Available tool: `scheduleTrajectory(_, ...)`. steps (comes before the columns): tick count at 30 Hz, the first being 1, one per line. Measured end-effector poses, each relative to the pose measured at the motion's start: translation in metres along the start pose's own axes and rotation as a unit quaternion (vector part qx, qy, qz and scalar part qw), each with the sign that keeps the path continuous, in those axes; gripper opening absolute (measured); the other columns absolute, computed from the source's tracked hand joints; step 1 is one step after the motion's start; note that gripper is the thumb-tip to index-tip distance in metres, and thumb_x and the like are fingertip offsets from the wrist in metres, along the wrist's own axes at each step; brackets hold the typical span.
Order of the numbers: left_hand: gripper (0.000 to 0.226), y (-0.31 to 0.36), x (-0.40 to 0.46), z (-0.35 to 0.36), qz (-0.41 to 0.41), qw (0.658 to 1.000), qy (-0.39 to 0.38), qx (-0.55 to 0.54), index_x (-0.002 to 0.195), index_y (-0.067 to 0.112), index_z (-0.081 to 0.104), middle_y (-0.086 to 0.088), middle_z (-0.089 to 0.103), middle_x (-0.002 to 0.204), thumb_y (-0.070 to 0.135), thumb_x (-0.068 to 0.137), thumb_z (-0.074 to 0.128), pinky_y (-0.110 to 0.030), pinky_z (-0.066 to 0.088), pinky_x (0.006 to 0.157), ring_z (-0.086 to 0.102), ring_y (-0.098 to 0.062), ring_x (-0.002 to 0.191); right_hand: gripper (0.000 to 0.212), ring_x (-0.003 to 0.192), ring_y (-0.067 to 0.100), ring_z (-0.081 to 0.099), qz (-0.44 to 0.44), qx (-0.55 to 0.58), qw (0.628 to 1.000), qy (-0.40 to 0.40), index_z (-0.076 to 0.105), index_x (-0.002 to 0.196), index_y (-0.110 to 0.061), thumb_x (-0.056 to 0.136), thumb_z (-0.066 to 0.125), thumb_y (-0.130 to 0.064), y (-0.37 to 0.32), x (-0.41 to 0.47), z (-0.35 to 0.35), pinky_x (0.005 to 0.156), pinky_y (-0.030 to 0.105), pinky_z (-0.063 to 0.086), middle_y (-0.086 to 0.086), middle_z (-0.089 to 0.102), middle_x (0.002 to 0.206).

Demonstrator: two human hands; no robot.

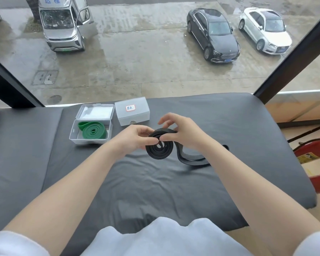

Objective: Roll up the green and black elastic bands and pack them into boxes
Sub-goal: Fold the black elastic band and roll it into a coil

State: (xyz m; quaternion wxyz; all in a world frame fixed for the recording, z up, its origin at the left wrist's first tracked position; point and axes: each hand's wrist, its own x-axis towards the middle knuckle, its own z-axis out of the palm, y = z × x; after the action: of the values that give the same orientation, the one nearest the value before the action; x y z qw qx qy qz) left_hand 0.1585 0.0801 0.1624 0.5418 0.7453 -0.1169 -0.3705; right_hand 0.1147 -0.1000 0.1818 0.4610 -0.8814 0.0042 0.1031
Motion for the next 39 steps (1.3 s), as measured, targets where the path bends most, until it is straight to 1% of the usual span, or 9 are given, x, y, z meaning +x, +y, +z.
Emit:
scheduleTrajectory(4,0.014,-0.008,-0.001,0.011,0.011,0.996,0.044,-0.081,0.094,0.013,0.064,0.000,0.072,0.084,0.004,0.084,0.064,-0.014,0.052,0.065,0.067,-0.005,0.072,0.028,0.076,0.020,0.064,0.013,0.046,0.999,0.006,0.049,0.083,-0.034,0.079,0.072,-0.018,0.010,-0.001,-0.003,0.074,0.028,0.049,-0.009,0.060,0.090)
scheduleTrajectory(8,0.013,-0.017,-0.003,0.009,0.017,0.981,0.106,-0.160,0.092,0.014,0.062,0.004,0.074,0.080,0.005,0.084,0.064,-0.022,0.055,0.074,0.068,-0.008,0.074,0.040,0.091,0.023,0.065,0.017,0.057,0.997,-0.045,0.047,0.096,-0.043,0.080,0.069,-0.013,0.019,-0.007,-0.002,0.090,0.033,0.051,0.005,0.062,0.103)
scheduleTrajectory(12,0.013,-0.016,-0.006,0.010,0.043,0.954,0.159,-0.249,0.088,0.015,0.061,0.007,0.073,0.072,0.002,0.085,0.061,-0.019,0.056,0.066,0.069,-0.004,0.069,0.042,0.081,0.021,0.062,0.006,0.084,0.996,0.030,0.052,0.102,-0.047,0.082,0.066,-0.013,0.028,-0.011,0.006,0.084,0.033,0.049,-0.002,0.065,0.088)
scheduleTrajectory(15,0.015,-0.013,-0.007,0.012,0.059,0.953,0.162,-0.247,0.090,0.014,0.061,0.007,0.073,0.072,0.000,0.084,0.060,-0.019,0.056,0.066,0.069,-0.004,0.069,0.034,0.067,0.016,0.053,0.001,0.136,0.989,0.053,0.055,0.094,-0.045,0.083,0.066,-0.015,0.028,-0.011,0.012,0.072,0.031,0.044,-0.006,0.060,0.071)
scheduleTrajectory(19,0.015,-0.013,-0.009,0.006,0.069,0.954,0.165,-0.240,0.090,0.012,0.061,0.007,0.073,0.070,-0.002,0.084,0.059,-0.018,0.056,0.063,0.068,-0.003,0.066,0.027,0.064,0.015,0.047,-0.001,0.139,0.989,0.053,0.062,0.094,-0.039,0.085,0.063,-0.013,0.024,-0.013,0.004,0.066,0.028,0.039,0.004,0.058,0.073)
scheduleTrajectory(23,0.014,-0.011,-0.009,0.007,0.072,0.947,0.169,-0.265,0.092,0.013,0.061,0.008,0.073,0.072,0.001,0.085,0.060,-0.018,0.056,0.063,0.068,-0.003,0.068,0.026,0.066,0.012,0.053,0.004,0.117,0.990,0.083,0.060,0.095,-0.039,0.089,0.058,-0.013,0.016,-0.014,0.007,0.069,0.020,0.043,0.006,0.065,0.087)
scheduleTrajectory(27,0.012,-0.011,-0.005,0.021,0.057,0.929,0.191,-0.313,0.094,0.014,0.060,0.007,0.073,0.077,0.006,0.086,0.061,-0.016,0.054,0.063,0.068,-0.003,0.071,0.018,0.081,0.023,0.067,0.018,0.114,0.985,0.127,0.055,0.106,-0.029,0.094,0.052,-0.017,0.015,-0.013,0.030,0.078,0.035,0.052,0.002,0.068,0.095)
scheduleTrajectory(30,0.010,-0.014,-0.004,0.033,0.046,0.916,0.182,-0.355,0.091,0.016,0.059,0.008,0.073,0.073,0.007,0.088,0.058,-0.015,0.055,0.063,0.068,-0.003,0.069,0.018,0.081,0.020,0.064,0.035,0.148,0.976,0.153,0.054,0.106,-0.029,0.094,0.050,-0.015,0.013,-0.011,0.034,0.078,0.031,0.049,-0.006,0.066,0.097)
scheduleTrajectory(39,0.012,-0.018,-0.005,0.055,0.008,0.907,0.187,-0.376,0.093,0.016,0.056,0.002,0.068,0.085,0.005,0.089,0.056,-0.016,0.054,0.066,0.067,-0.005,0.071,0.024,0.078,0.018,0.066,0.048,0.179,0.978,0.099,0.058,0.094,-0.033,0.084,0.065,-0.012,0.023,-0.015,0.018,0.081,0.034,0.052,0.004,0.072,0.088)
